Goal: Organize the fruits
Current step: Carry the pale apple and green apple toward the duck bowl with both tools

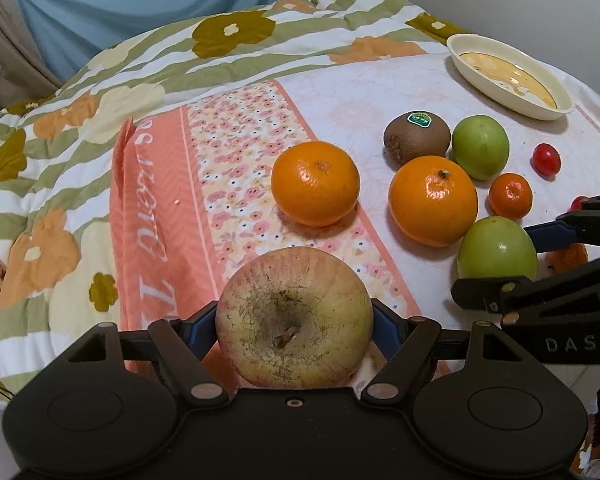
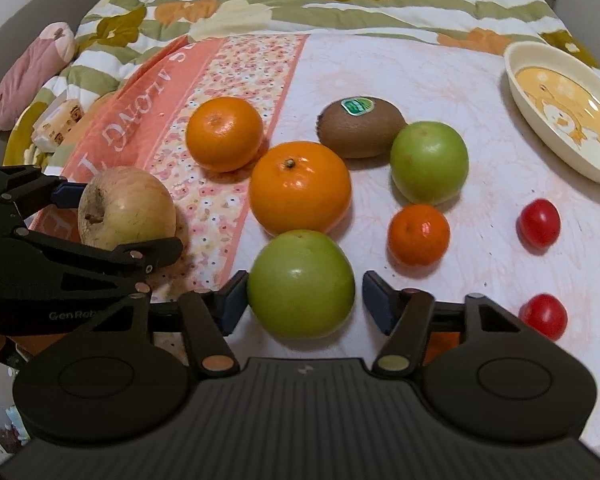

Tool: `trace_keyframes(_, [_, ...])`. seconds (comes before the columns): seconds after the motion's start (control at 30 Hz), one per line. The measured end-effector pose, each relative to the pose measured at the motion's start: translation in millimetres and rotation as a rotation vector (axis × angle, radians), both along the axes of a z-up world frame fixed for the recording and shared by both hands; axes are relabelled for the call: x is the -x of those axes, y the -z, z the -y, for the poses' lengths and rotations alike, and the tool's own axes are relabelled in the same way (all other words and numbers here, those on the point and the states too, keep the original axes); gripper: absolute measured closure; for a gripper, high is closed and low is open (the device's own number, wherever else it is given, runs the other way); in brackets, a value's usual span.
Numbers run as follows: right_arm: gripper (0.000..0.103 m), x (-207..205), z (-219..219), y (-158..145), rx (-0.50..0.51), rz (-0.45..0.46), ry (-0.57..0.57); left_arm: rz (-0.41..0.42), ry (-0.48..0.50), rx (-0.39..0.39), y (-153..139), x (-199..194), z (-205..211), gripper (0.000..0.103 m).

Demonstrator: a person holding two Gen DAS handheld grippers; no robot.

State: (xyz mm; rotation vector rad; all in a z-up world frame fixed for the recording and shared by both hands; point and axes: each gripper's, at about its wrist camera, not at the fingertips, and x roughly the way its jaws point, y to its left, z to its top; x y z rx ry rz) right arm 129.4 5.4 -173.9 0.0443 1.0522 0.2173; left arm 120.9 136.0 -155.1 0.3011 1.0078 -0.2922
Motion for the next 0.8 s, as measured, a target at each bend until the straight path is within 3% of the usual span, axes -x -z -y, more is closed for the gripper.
trace_keyframes(0.27, [0.032, 3.1, -3.3, -7.2, 0.009, 0.010, -0.010, -0.007, -0.030, 0.030, -5.1, 8.3, -4.9, 0.023])
trace_keyframes(0.47, [0.032, 12.0, 4.6, -29.9, -0.003, 0.048, 0.000, 0.027, -0.037, 0.050, -24.8, 16.1, -3.0, 0.023])
trace_keyframes(0.8, [0.032, 20.4, 66.7, -86.8, -0.028, 0.136, -0.012, 0.117, -0.117, 0.075, -75.8, 27.5, 32.2, 0.023])
